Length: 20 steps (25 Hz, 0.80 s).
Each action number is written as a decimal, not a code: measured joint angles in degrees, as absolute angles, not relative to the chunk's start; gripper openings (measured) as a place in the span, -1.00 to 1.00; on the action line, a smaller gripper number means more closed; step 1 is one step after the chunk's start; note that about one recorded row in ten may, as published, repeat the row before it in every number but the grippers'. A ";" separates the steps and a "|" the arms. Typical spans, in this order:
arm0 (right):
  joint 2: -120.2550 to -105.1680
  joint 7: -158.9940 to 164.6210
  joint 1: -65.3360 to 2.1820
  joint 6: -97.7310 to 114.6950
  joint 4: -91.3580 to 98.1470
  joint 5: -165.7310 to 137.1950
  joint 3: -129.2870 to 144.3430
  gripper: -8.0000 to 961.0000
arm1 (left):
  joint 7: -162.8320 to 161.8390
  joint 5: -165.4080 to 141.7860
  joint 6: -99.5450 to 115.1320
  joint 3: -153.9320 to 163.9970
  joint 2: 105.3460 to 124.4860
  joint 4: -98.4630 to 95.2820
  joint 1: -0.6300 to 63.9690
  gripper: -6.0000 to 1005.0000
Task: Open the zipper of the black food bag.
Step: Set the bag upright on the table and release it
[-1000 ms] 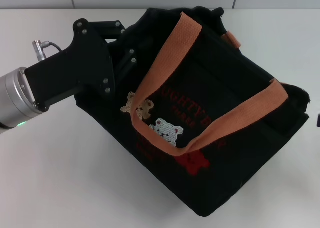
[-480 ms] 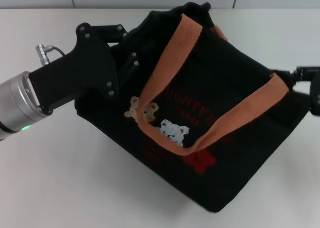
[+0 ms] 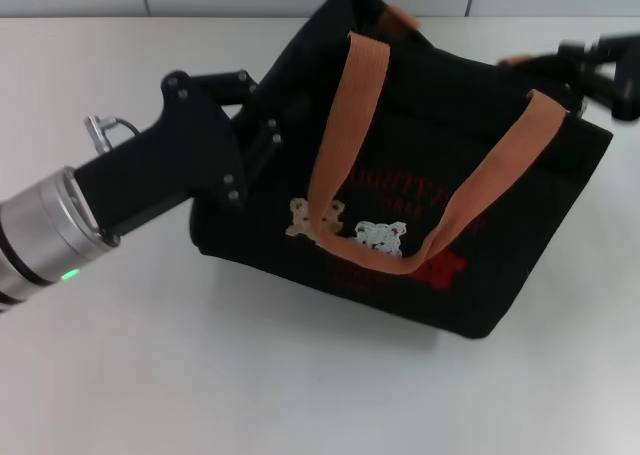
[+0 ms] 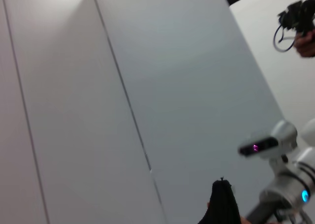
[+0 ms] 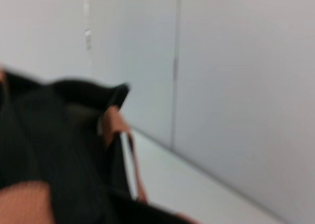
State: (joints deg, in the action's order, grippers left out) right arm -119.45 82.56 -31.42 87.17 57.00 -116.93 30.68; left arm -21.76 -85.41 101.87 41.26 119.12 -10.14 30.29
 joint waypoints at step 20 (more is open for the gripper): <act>-119.23 84.34 -27.81 86.24 56.24 -105.26 30.65 -0.96 | -19.07 -85.77 95.26 41.59 119.01 -1.36 27.62 -0.72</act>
State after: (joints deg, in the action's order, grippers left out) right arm -119.23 84.34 -27.81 86.24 56.24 -105.26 30.65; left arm -19.07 -85.77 95.26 41.59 119.01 -1.36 27.62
